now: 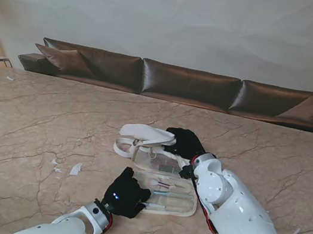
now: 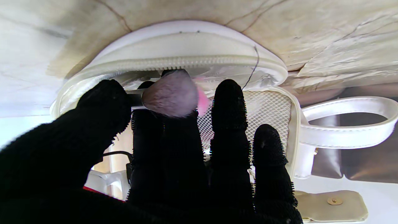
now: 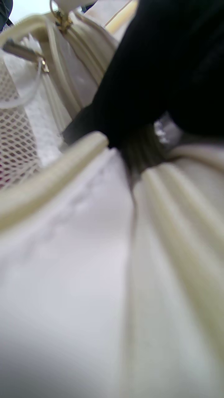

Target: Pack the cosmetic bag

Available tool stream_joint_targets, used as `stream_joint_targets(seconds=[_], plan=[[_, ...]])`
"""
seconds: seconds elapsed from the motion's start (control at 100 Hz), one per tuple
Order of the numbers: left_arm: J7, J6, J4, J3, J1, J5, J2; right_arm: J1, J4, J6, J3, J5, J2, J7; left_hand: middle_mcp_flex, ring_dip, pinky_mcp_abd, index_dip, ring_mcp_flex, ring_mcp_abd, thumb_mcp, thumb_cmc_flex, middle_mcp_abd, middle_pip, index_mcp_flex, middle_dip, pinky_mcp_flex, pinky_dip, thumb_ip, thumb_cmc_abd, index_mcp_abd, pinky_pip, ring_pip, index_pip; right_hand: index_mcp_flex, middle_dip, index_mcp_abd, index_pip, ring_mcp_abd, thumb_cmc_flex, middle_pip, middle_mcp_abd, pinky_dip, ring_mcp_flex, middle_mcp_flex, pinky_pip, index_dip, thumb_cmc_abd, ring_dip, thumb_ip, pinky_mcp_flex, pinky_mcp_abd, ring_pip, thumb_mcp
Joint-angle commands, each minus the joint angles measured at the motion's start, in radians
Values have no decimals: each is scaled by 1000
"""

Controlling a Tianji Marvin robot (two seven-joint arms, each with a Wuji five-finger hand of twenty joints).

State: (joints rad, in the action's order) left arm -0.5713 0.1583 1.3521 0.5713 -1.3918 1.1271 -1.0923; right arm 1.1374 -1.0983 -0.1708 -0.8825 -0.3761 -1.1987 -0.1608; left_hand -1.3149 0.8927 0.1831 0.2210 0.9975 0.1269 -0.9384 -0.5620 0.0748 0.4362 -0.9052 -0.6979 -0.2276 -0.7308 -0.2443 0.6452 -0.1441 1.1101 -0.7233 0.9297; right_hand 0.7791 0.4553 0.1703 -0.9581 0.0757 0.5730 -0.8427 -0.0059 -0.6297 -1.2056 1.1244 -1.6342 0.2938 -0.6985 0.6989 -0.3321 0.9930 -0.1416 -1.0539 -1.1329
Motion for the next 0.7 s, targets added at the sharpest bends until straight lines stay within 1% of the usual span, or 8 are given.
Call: stream_joint_targets(seconds=[0.0,0.19,0.35,0.51,0.64,0.69], plan=[[2,3,-9,-11,3,-4,-12,11,-4,-9,11,5,-13,2,-42,21,22,0,23,14,-41,-54,-4,7,-48,-14,4,-16,-11,-6,-38,26,-18,66,51,-5,136,-86,-64,73,-26,-13,-11,-111,34,-96,-14,89,-2,21,38,21,-62,-70],[-10,8,-31,-43,24,-20,-22,11,-5,-11,12,4,-14,1,-46,22,23,-2,24,14,-42,-54,-5,8,-51,-15,1,-16,-12,-2,-36,28,-20,68,50,-5,136,-86,-64,73,-25,-13,-11,-111,34,-96,-15,89,-2,21,38,21,-61,-70],[-26,23,-48,-67,37,-38,-36,14,-8,-9,12,4,-13,2,-47,23,25,-3,25,16,-46,-54,-9,8,-52,-15,-7,-18,-12,0,-29,35,-22,68,49,-5,136,-86,-65,73,-26,-13,-11,-111,34,-96,-14,89,-2,21,38,21,-61,-70],[-43,43,-57,-87,48,-54,-53,15,-6,-9,15,6,-14,2,-47,23,27,-4,25,18,-46,-55,-12,8,-52,-13,-18,-22,-13,2,-26,47,-23,69,53,-5,136,-87,-66,73,-26,-11,-11,-111,34,-96,-14,89,-2,21,38,21,-62,-71],[-49,62,-63,-112,61,-63,-66,17,-6,-9,16,8,-14,2,-47,22,17,-4,28,14,-44,-56,-13,6,-53,-9,-35,-27,-12,1,-28,63,-24,69,52,-5,135,-86,-66,74,-26,-12,-11,-111,34,-96,-14,88,-2,22,38,21,-62,-71],[-54,73,-71,-123,67,-71,-74,17,-6,-9,16,9,-14,2,-46,22,12,-4,27,12,-42,-58,-14,6,-52,-8,-34,-26,-11,1,-26,64,-23,68,54,-5,134,-87,-66,74,-27,-13,-11,-111,35,-96,-14,88,-2,21,38,21,-62,-71]])
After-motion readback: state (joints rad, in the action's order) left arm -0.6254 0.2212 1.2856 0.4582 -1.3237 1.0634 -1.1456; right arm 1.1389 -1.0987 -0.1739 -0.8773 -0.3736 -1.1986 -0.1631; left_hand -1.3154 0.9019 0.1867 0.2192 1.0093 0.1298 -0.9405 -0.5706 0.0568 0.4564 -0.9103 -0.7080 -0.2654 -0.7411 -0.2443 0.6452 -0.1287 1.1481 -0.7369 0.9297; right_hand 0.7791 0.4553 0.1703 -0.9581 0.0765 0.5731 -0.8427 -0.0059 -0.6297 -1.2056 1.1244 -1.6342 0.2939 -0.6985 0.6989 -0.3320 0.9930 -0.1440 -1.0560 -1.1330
